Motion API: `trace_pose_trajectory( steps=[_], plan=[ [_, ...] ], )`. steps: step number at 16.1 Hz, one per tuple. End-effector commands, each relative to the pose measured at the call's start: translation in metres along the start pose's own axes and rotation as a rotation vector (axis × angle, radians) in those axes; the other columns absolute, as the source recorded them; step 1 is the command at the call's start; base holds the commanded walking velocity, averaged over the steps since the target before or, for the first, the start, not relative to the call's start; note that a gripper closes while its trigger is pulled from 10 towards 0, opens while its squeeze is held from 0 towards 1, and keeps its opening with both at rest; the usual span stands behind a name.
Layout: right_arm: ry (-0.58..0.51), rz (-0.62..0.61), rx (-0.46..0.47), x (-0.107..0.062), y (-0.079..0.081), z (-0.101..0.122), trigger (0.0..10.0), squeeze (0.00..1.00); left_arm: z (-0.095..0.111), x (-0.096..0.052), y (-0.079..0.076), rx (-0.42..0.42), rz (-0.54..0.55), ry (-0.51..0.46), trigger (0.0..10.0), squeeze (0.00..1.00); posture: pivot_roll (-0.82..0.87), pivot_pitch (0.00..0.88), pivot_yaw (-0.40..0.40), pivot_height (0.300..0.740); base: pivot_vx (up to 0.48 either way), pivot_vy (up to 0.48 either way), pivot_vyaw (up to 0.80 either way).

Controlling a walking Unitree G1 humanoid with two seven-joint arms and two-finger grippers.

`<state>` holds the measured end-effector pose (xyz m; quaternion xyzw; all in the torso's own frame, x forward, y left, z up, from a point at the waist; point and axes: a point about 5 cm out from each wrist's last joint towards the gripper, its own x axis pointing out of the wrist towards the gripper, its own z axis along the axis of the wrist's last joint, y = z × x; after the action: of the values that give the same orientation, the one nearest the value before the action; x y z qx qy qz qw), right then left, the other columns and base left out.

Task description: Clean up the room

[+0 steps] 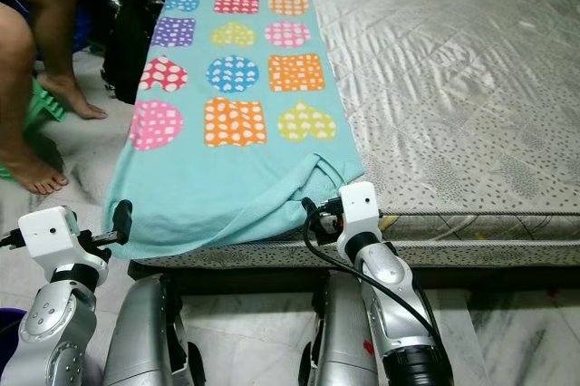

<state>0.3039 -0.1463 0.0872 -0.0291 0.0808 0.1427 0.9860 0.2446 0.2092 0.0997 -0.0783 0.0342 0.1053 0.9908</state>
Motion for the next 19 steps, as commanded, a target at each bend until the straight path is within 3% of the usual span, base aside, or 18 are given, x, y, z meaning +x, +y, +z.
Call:
trace_pose_trajectory(
  steps=[1,13,14,15,16,19],
  plan=[
    [0.014,-0.002,0.000,0.000,0.000,-0.002,10.0,0.00,0.004,-0.002,0.001,0.008,0.001,-0.010,10.0,0.00,-0.04,0.187,-0.045,0.516,0.000,0.000,0.00],
    [0.014,-0.002,0.000,0.000,0.000,-0.002,10.0,0.00,0.004,-0.002,0.001,0.008,0.001,-0.010,10.0,0.00,-0.04,0.187,-0.045,0.516,0.000,0.000,0.00],
    [0.023,0.004,0.000,0.005,0.001,-0.001,10.0,0.00,0.006,-0.002,0.001,0.010,0.002,-0.016,10.0,0.00,-0.01,0.198,-0.044,0.516,0.000,0.000,0.00],
    [-0.013,0.020,0.057,0.040,0.031,0.016,10.0,0.00,0.019,-0.006,0.000,0.053,-0.038,-0.039,10.0,0.00,0.12,0.217,-0.002,0.516,0.000,0.000,0.00],
    [-0.026,0.031,0.076,0.052,0.046,0.024,10.0,0.00,0.024,-0.008,-0.002,0.071,-0.059,-0.047,10.0,0.00,0.12,0.217,-0.002,0.516,0.000,0.000,0.00],
    [-0.026,0.027,0.071,0.053,0.046,0.024,10.0,0.00,0.024,-0.007,-0.003,0.069,-0.065,-0.048,10.0,0.00,0.11,0.212,-0.004,0.516,0.000,0.000,0.00]
  ],
)
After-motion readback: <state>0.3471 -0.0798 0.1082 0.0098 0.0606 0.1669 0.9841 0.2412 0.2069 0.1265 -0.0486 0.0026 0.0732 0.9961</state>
